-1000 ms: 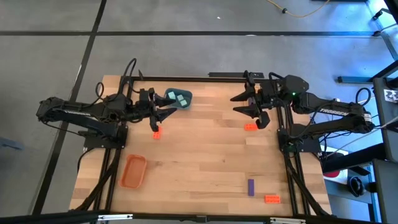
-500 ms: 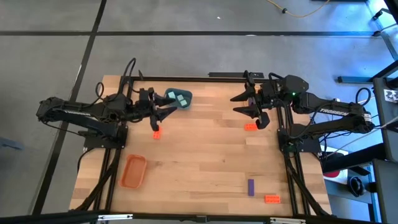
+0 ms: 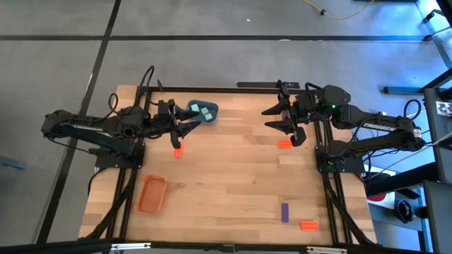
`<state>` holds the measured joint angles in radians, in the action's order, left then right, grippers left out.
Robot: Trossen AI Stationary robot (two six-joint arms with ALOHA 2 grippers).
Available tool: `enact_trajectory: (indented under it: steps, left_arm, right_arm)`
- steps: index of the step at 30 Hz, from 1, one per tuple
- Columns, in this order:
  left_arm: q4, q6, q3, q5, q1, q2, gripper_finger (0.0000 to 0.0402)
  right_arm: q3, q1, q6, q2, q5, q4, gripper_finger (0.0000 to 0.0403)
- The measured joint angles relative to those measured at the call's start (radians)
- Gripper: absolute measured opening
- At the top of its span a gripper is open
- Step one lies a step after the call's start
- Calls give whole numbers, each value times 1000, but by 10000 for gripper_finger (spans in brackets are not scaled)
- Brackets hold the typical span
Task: Sort & place blocks by color
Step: Put the left orange game piece into the orange bin
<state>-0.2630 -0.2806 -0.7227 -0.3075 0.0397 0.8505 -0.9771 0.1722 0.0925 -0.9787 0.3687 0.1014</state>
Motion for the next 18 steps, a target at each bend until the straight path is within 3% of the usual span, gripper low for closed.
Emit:
enact_trajectory:
  steps: [18]
  left_arm:
    - [0, -24, 0, 2, 0, 0, 195]
  right_arm:
    - [0, 0, 6, 0, 0, 5, 174]
